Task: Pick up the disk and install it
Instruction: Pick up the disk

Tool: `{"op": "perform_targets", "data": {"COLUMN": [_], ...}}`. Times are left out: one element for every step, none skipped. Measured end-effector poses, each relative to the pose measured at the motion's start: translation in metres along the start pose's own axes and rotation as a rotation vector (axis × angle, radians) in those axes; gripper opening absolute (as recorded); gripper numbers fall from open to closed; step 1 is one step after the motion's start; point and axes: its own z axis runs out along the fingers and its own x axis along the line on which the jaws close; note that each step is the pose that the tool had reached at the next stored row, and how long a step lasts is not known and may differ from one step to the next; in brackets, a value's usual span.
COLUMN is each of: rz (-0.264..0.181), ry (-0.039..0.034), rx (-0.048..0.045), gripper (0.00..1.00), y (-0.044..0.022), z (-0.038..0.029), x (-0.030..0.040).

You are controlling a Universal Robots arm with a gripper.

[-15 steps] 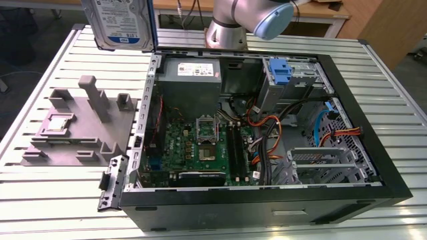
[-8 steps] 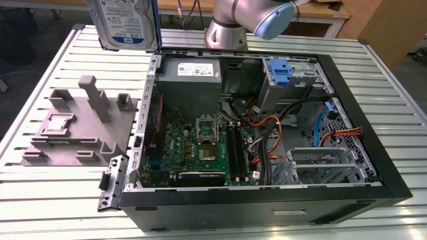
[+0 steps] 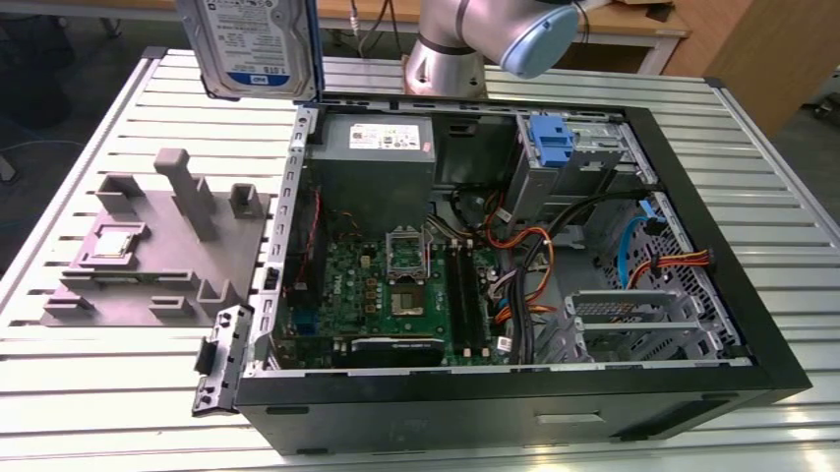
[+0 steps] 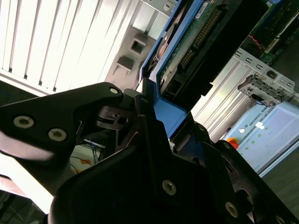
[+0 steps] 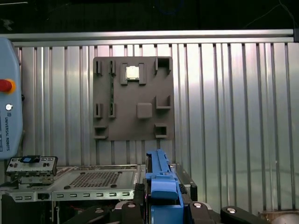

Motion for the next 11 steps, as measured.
{"op": "perform_targets", "data": {"rz": [0.0,0.0,0.0,0.0,0.0,0.0,0.0,0.0,0.0,0.0,0.0], "ry": [0.0001,0.0,0.0,0.0,0.0,-0.0001,-0.0001,0.0,0.0,-0.0001,-0.0001], "rx": [-0.0001,0.0,0.0,0.0,0.0,0.0001,0.0001,0.0,0.0,0.0,0.0], "gripper": [0.37,0.37,0.37,0.37,0.37,0.37,0.37,0.37,0.37,0.37,0.37], "y": [-0.0006,-0.001,-0.0015,-0.0019,-0.0023,-0.0029,-0.0035,-0.0042,-0.0052,-0.0065,-0.0082], "z": [-0.0001,0.0,0.0,0.0,0.0,0.0,0.0,-0.0001,-0.0001,-0.0001,-0.0002], "x": [0.0,0.0,-0.0001,-0.0001,-0.0001,-0.0001,-0.0002,-0.0002,-0.0002,-0.0003,-0.0004]}}
